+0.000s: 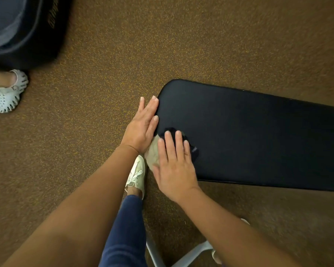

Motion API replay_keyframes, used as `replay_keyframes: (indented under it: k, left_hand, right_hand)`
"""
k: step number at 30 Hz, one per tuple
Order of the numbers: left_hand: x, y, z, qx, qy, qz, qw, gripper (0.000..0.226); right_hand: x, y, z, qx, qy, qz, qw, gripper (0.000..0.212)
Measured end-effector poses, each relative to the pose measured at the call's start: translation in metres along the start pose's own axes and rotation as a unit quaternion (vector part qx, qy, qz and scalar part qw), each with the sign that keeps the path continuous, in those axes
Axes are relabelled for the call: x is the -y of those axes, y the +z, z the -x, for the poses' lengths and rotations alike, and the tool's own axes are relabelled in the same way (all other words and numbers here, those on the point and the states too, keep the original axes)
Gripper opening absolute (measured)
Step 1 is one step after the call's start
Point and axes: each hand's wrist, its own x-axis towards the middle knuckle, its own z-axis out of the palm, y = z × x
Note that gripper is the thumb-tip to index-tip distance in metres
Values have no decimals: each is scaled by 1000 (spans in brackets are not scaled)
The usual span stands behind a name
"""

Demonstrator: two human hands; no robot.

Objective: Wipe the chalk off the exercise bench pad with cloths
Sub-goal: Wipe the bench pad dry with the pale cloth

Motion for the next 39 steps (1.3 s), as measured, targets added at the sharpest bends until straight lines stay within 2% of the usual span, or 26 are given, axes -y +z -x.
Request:
replay_keyframes:
  k: [2, 3, 6, 7, 10, 13, 14, 18, 20, 22, 24, 26, 29, 30, 34, 35, 37, 39]
  left_hand:
    - [1, -2, -2, 1, 4, -3, 1000, 51]
    - [0, -2, -2, 1, 2, -5, 1000, 51]
    - [-2, 2, -3, -4, -7, -2, 1000, 51]
    - [-2, 3, -3, -4, -9, 1, 1000, 51]
    - [0, 4, -3, -6, -13, 16, 1000, 51]
    - [-2, 2, -3, -7, -15, 17, 1000, 50]
    - [-3, 2, -4, -8, -18, 16, 1000, 50]
    - [-8, 3, -6, -16, -35, 29, 999, 50]
    - [-10, 5, -5, -22, -41, 28, 999, 51]
    - [-13, 6, -4, -26, -46, 32, 998, 50]
    - [-15, 7, -4, -32, -49, 34, 998, 50]
    - [-16, 7, -4, -30, -47, 30, 998, 51]
    - [-17, 7, -6, -23, -27, 11, 999, 52]
    - [-16, 7, -6, -21, -16, 0, 1000, 53]
    - [-17, 5, -8, -6, 28, -33, 999, 52]
    - [-16, 5, -8, -1, 40, -38, 998, 52]
    - [-16, 5, -8, 7, 47, -44, 998, 54]
    - [-15, 6, -9, 12, 44, -53, 998, 56]
  right_hand:
    - [-19, 0, 7, 0, -29, 17, 999, 77]
    - [-24, -2, 1, -5, -12, 23, 1000, 76]
    - [-13, -12, -29, -19, 109, -20, 994, 74]
    - [-4, -13, -34, -16, 125, -34, 991, 73]
    - [4, -5, -18, -14, 53, -18, 998, 70]
    - [-22, 0, 0, -6, -28, 13, 1000, 72]
    - [-28, 0, -3, -11, -22, 19, 1000, 72]
    - [-4, -5, -23, -21, 96, -24, 995, 73]
    - [3, -2, -14, -13, 64, -19, 998, 73]
    - [-14, 3, 2, -1, -3, 1, 1000, 73]
    - [-39, 0, 10, 3, -27, 21, 999, 72]
    - [-52, -8, -3, -9, 37, 21, 999, 72]
    - [-35, -19, -32, -21, 158, -26, 987, 73]
    - [-27, -18, -32, -20, 156, -32, 987, 73]
    - [-37, -5, 7, 7, 4, 4, 1000, 74]
    - [-47, -4, 12, 6, -10, 12, 1000, 74]
    - [-60, -8, 3, -5, 34, 18, 999, 71]
    - [-49, -17, -20, -19, 138, -4, 990, 72]
